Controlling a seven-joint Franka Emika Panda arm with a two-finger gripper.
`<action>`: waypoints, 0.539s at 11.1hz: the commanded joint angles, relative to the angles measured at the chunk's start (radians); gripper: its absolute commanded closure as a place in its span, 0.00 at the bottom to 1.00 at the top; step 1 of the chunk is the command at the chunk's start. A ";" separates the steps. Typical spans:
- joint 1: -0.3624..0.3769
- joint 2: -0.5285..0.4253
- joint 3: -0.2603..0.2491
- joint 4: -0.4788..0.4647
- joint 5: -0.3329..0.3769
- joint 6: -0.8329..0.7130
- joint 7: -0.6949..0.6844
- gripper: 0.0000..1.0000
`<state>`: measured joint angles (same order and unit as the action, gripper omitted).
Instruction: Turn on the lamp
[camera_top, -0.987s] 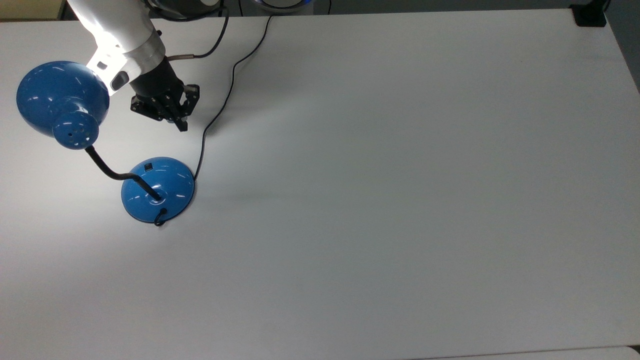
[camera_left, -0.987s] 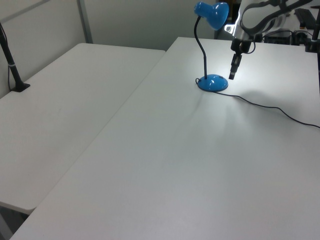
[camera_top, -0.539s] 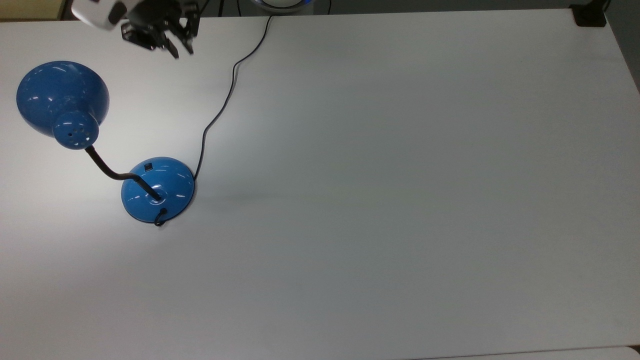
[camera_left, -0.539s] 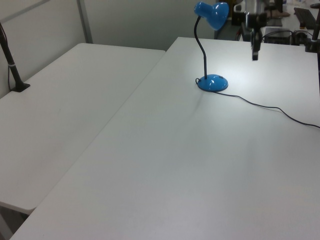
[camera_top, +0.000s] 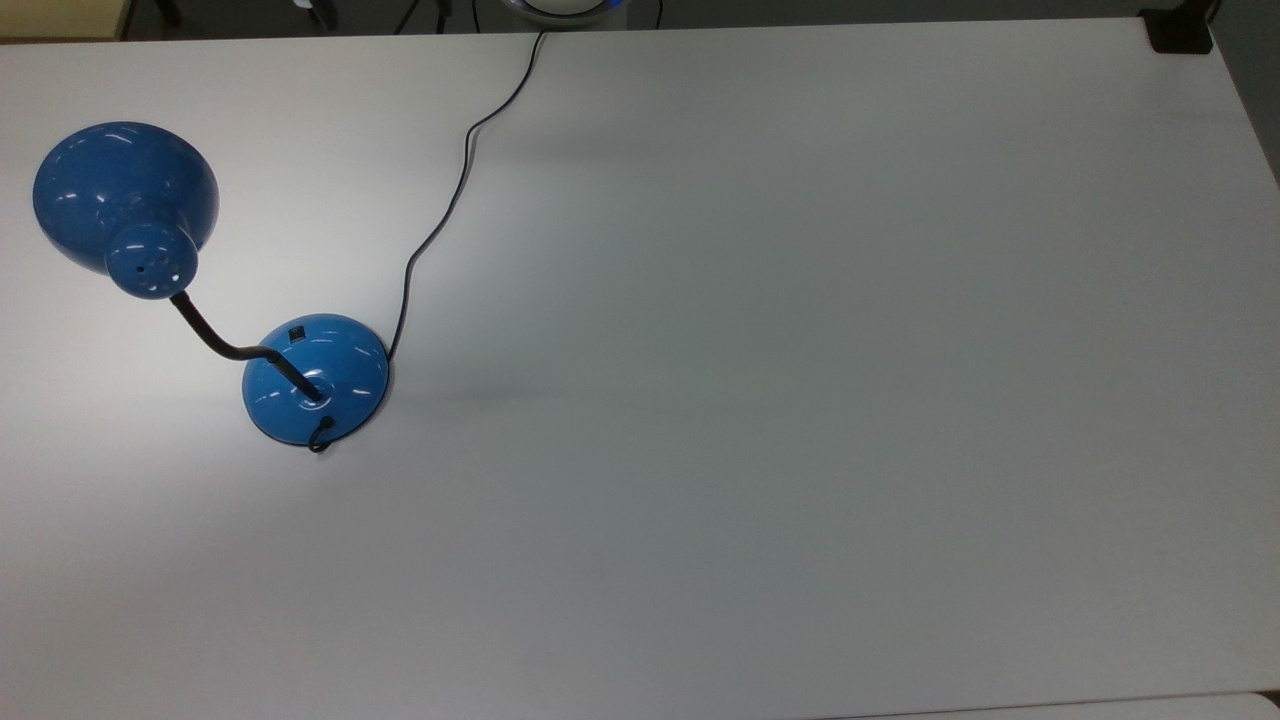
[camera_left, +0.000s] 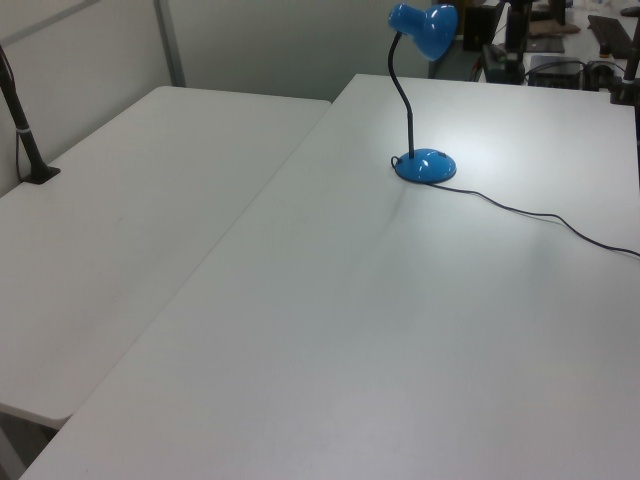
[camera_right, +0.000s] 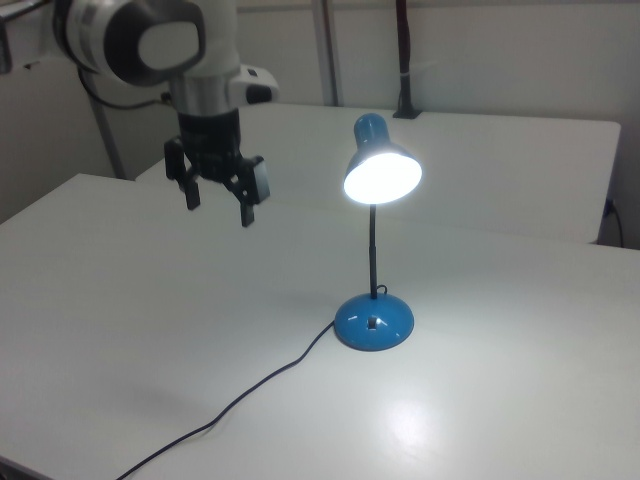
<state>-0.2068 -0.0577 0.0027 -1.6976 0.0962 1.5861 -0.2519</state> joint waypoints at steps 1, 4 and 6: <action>0.052 0.007 -0.006 0.056 -0.032 0.119 0.146 0.00; 0.060 0.025 -0.007 0.061 -0.046 0.126 0.171 0.00; 0.060 0.024 -0.006 0.061 -0.050 0.123 0.164 0.00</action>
<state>-0.1637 -0.0389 0.0029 -1.6495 0.0721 1.7016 -0.1087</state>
